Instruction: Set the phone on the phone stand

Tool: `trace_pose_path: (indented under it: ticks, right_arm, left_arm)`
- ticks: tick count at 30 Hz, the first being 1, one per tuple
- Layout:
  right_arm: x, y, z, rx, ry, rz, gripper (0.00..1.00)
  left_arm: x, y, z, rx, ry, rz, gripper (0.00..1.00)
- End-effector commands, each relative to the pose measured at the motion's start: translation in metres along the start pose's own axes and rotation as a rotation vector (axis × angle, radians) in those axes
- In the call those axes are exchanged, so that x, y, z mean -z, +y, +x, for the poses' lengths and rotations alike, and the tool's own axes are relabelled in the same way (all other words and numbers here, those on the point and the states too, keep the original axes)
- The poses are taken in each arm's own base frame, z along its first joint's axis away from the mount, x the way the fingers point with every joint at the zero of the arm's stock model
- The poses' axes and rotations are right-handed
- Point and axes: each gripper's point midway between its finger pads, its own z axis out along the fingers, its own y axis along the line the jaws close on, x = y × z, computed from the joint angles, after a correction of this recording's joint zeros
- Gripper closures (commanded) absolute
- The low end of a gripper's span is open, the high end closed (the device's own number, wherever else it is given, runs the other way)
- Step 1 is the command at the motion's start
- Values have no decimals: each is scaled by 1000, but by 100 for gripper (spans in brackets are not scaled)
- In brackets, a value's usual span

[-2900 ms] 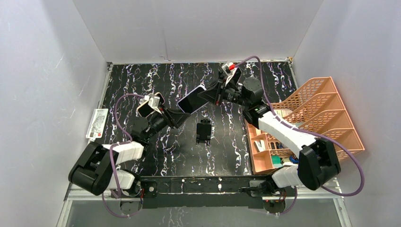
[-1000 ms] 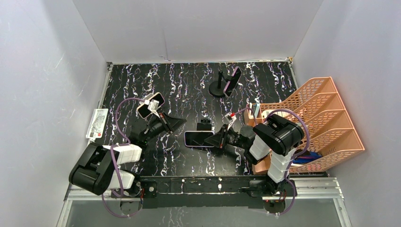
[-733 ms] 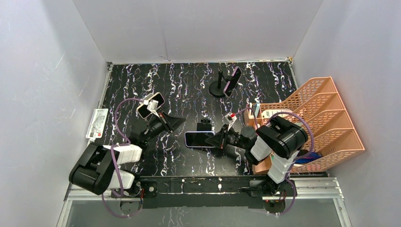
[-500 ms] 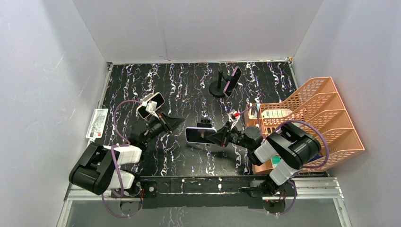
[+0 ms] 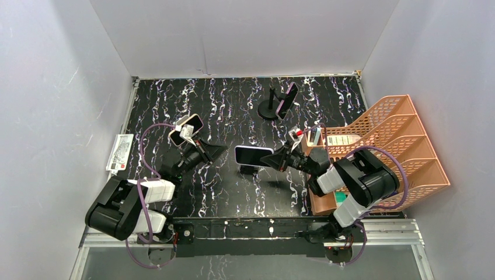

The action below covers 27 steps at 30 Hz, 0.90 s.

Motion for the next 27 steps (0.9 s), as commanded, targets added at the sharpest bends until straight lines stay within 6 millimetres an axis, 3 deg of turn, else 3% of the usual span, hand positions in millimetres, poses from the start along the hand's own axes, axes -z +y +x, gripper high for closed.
trace_pose_path:
  ticks: [1,13,27]
  right_arm:
    - [-2,42,-79,256,-239,-220,99]
    - [-8,22,-58,198,-146,-235,99]
    - [-23,-3,-50,224,-238,-29,99]
  left_arm:
    - [0,-7,-5,-36,-16,29,96]
    - [-5,-2,2,-24,14,23,96]
    - [-7,5,8,-16,38,10,96]
